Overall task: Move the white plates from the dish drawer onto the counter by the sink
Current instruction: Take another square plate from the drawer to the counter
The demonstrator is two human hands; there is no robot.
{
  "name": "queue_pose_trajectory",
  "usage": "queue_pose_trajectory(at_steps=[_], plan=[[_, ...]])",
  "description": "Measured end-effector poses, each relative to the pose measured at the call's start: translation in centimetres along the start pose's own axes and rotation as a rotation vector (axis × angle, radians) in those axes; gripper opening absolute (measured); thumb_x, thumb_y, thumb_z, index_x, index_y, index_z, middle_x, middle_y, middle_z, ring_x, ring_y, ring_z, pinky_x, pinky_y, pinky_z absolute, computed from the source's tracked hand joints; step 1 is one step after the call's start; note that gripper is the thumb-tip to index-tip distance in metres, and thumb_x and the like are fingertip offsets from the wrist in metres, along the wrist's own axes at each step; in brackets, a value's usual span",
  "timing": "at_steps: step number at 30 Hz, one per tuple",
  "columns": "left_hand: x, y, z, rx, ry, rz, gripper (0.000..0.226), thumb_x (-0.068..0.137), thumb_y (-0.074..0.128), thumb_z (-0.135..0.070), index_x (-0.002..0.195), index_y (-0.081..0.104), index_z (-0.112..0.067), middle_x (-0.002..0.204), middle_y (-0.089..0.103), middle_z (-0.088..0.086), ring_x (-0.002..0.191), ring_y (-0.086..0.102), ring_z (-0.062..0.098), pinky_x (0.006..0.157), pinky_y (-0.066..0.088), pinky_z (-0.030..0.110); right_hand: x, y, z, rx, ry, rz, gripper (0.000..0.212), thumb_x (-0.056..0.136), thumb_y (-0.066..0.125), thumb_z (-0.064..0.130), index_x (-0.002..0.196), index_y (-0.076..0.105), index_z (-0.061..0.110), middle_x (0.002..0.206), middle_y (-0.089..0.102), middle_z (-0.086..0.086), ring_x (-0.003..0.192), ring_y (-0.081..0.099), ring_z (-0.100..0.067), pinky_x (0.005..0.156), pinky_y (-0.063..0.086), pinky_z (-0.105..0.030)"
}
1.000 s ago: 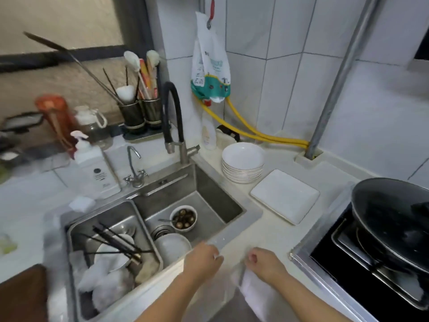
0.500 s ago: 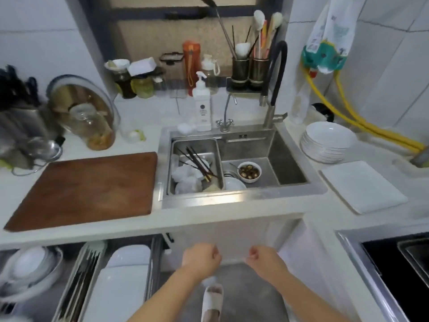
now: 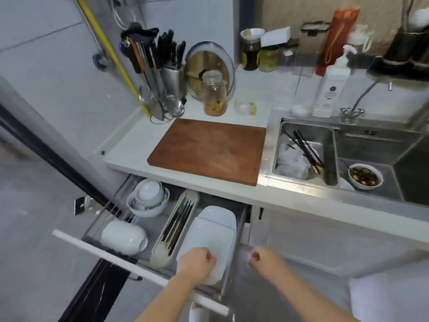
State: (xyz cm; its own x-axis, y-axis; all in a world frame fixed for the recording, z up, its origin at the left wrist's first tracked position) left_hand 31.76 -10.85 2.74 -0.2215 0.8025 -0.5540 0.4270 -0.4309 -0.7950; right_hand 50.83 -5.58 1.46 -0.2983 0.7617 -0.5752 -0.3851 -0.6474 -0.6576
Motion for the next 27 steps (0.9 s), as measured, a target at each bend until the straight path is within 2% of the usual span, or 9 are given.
queue_pose_trajectory(at_steps=[3, 7, 10, 12, 14, 16, 17, 21, 27], plan=[[1.5, -1.0, 4.4, -0.024, -0.026, 0.062, 0.032, 0.091, 0.043, -0.042, 0.099, 0.065, -0.020, 0.107, 0.070, 0.002, 0.103, 0.064, 0.023, 0.083, 0.049, 0.029, 2.0, 2.9, 3.4, 0.057, 0.040, 0.034, 0.026, 0.088, 0.056, 0.029, 0.065, 0.044, 0.025, 0.083, 0.059, -0.003, 0.085, 0.058, -0.021, 0.070, 0.039, -0.029], [4.6, -2.2, 9.4, -0.064, -0.039, 0.119, 0.033, 0.092, 0.044, -0.044, 0.101, 0.065, -0.021, 0.104, 0.069, 0.002, 0.100, 0.065, 0.022, 0.085, 0.050, 0.030, 4.6, 6.3, 6.6, 0.098, 0.104, 0.067, 0.024, 0.088, 0.054, 0.030, 0.075, 0.059, 0.010, 0.075, 0.056, -0.009, 0.084, 0.061, -0.022, 0.064, 0.035, -0.028], [7.0, -2.3, 12.3, -0.053, -0.016, 0.137, 0.032, 0.093, 0.042, -0.044, 0.102, 0.065, -0.024, 0.102, 0.069, -0.002, 0.095, 0.065, 0.019, 0.079, 0.050, 0.029, 6.0, 8.7, 7.9, 0.157, 0.190, 0.032, 0.034, 0.089, 0.051, 0.030, 0.058, 0.044, 0.019, 0.061, 0.049, 0.001, 0.072, 0.053, -0.020, 0.056, 0.033, -0.029], [8.6, -2.0, 13.7, -0.048, 0.011, 0.156, 0.030, 0.095, 0.040, -0.040, 0.103, 0.065, -0.023, 0.100, 0.069, -0.002, 0.092, 0.065, 0.018, 0.076, 0.049, 0.028, 7.1, 10.7, 8.2, 0.215, 0.246, 0.010, 0.034, 0.090, 0.051, 0.030, 0.058, 0.041, 0.023, 0.062, 0.046, 0.006, 0.076, 0.055, -0.020, 0.060, 0.035, -0.029], [10.1, -1.5, 14.9, -0.031, 0.016, 0.189, 0.029, 0.095, 0.040, -0.035, 0.104, 0.064, -0.021, 0.101, 0.069, 0.001, 0.090, 0.063, 0.019, 0.074, 0.047, 0.028, 7.9, 12.4, 8.4, 0.270, 0.281, 0.002, 0.011, 0.091, 0.052, 0.030, 0.082, 0.055, 0.027, 0.082, 0.058, 0.006, 0.098, 0.061, -0.022, 0.072, 0.040, -0.027], [11.6, -0.7, 15.8, -0.030, 0.007, 0.235, 0.029, 0.095, 0.039, -0.033, 0.103, 0.062, -0.018, 0.102, 0.068, 0.004, 0.088, 0.062, 0.021, 0.075, 0.047, 0.028, 8.6, 14.0, 8.0, 0.328, 0.348, -0.006, 0.031, 0.092, 0.054, 0.029, 0.120, 0.054, 0.016, 0.117, 0.061, -0.007, 0.116, 0.056, -0.023, 0.091, 0.043, -0.028], [12.4, -0.1, 16.1, -0.043, 0.000, 0.259, 0.029, 0.095, 0.039, -0.033, 0.103, 0.062, -0.017, 0.102, 0.068, 0.004, 0.089, 0.063, 0.021, 0.076, 0.048, 0.029, 8.9, 14.5, 7.7, 0.352, 0.387, -0.012, 0.041, 0.091, 0.055, 0.029, 0.129, 0.048, 0.014, 0.127, 0.057, -0.011, 0.120, 0.054, -0.024, 0.097, 0.042, -0.030], [15.5, 2.0, 16.5, -0.102, -0.016, 0.309, 0.029, 0.094, 0.039, -0.032, 0.102, 0.064, -0.017, 0.101, 0.069, 0.005, 0.091, 0.065, 0.023, 0.079, 0.052, 0.030, 11.0, 16.0, 6.6, 0.441, 0.485, -0.030, 0.054, 0.090, 0.057, 0.026, 0.139, 0.038, 0.013, 0.138, 0.049, -0.015, 0.125, 0.050, -0.028, 0.105, 0.041, -0.040], [20.4, 5.2, 15.3, -0.045, 0.042, 0.315, 0.040, 0.096, 0.042, -0.032, 0.135, 0.046, -0.020, 0.128, 0.058, 0.005, 0.110, 0.060, 0.024, 0.088, 0.051, 0.036, 15.0, 16.8, 4.4, 0.412, 0.562, -0.076, 0.063, 0.091, 0.057, 0.020, 0.145, 0.027, 0.008, 0.148, 0.037, -0.012, 0.134, 0.040, -0.026, 0.109, 0.031, -0.030]])
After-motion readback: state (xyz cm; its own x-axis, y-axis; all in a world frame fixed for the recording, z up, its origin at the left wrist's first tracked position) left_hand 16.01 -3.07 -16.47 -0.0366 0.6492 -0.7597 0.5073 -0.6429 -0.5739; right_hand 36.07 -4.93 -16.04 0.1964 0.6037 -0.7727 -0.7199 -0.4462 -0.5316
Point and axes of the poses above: each hand's wrist, its own x-axis towards the middle knuckle, its own y-axis out of the palm, z = x × y, the point moved 7 cm from there along x, towards the middle knuckle
